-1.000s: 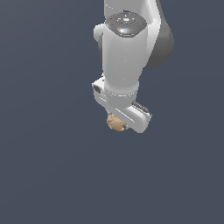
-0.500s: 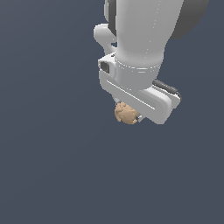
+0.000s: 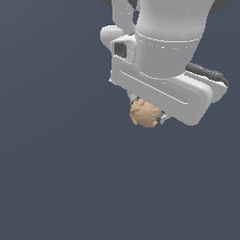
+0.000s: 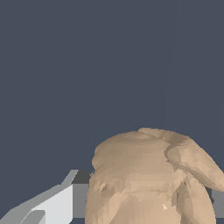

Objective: Pick up the object and move it to a goal position.

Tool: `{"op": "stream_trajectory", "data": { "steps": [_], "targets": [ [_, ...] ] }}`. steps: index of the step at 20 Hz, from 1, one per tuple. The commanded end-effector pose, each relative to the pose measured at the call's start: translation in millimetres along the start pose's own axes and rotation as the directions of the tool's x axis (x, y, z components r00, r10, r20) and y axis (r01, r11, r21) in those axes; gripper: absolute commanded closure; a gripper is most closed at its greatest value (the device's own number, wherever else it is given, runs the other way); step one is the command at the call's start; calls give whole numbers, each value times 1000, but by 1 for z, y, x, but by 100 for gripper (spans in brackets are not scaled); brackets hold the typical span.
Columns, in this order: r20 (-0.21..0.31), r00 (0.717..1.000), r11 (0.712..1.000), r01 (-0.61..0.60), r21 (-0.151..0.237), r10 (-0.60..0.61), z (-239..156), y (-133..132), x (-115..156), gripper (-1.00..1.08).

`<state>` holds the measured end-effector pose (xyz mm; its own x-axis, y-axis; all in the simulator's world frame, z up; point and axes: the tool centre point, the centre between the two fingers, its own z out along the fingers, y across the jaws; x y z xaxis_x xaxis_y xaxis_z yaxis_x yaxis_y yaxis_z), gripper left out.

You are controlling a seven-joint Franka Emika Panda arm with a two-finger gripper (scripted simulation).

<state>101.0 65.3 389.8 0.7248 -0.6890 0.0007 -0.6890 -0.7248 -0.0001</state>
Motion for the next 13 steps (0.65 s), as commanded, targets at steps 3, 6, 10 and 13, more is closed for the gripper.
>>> {"op": "stream_trajectory", "data": {
  "steps": [3,6,10,13],
  "targets": [
    [0,1000,1000,0,0,0,-11,-5,0,108],
    [0,1000,1000,0,0,0,-15,-7,0,108],
    [0,1000,1000,0,0,0,-18,-9,0,108],
    [0,1000,1000,0,0,0,-19,-9,0,108]
  ]
}}
